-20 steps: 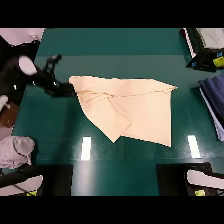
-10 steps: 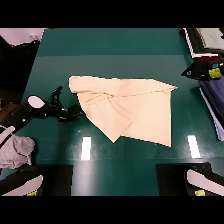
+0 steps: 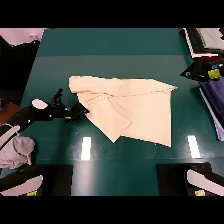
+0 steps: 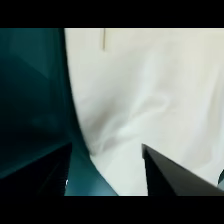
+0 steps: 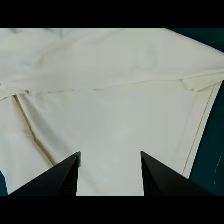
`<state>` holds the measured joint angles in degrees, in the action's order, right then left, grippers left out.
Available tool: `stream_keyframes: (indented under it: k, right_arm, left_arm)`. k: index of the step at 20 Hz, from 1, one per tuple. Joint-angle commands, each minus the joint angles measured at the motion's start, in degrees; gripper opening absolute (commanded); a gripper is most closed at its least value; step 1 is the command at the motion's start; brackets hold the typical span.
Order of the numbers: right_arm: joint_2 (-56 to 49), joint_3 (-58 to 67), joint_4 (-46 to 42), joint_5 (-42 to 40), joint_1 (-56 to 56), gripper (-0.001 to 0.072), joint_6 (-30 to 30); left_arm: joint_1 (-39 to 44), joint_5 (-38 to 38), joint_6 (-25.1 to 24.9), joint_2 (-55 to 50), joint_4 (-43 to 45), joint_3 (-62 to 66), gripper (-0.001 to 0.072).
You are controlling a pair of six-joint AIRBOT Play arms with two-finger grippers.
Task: Fold the shirts.
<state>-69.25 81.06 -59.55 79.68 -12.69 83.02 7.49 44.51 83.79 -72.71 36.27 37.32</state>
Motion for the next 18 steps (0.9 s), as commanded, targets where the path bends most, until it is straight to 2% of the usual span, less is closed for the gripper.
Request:
stream_keyframes:
  k: [1, 2, 4, 7, 8, 9, 11, 13, 18]
  right_arm:
    - [0.0, 0.0, 0.0, 0.0, 0.0, 0.0433, 0.0]
    - [0.0, 0.0, 0.0, 0.0, 0.0, 0.0433, 0.0]
    - [0.0, 0.0, 0.0, 0.0, 0.0, 0.0433, 0.0]
    - [0.0, 0.0, -0.1, 0.4, 0.0, 0.0433, 0.0]
    - [0.0, 0.0, -0.4, 1.0, 0.0, 0.0433, 0.0]
    - [0.0, 0.0, -0.7, 2.0, 0.0, 0.0433, 0.0]
    - [0.0, -0.1, -0.6, 5.3, -0.9, 0.0432, -0.7]
    - [0.7, -2.0, -0.6, 8.7, -2.4, 0.0431, -1.0]
    - [10.3, -23.3, -0.7, 8.8, -12.2, 0.0431, -1.7]
  left_arm:
    - [0.0, -1.1, -1.4, -1.0, -1.7, -0.2, 0.0542]
    - [0.0, -1.8, -1.4, -1.0, -2.1, -0.2, 0.054]
    - [1.7, -3.7, -3.3, -1.0, -2.5, -0.2, 0.0276]
    - [6.1, -8.2, -3.2, -1.0, -2.5, -0.2, 0.0264]
    - [6.4, -8.5, -3.3, -1.0, -2.5, -0.2, 0.0098]
    - [6.4, -8.3, -3.2, -1.0, -2.4, -0.1, 0.0025]
    - [6.0, -6.7, -3.2, -0.5, -0.7, 1.0, 0.0025]
    - [5.3, -2.4, -3.2, 0.7, 5.1, 4.8, 0.0024]
    - [5.3, 10.6, -2.8, 7.9, 26.1, 17.1, 0.0025]
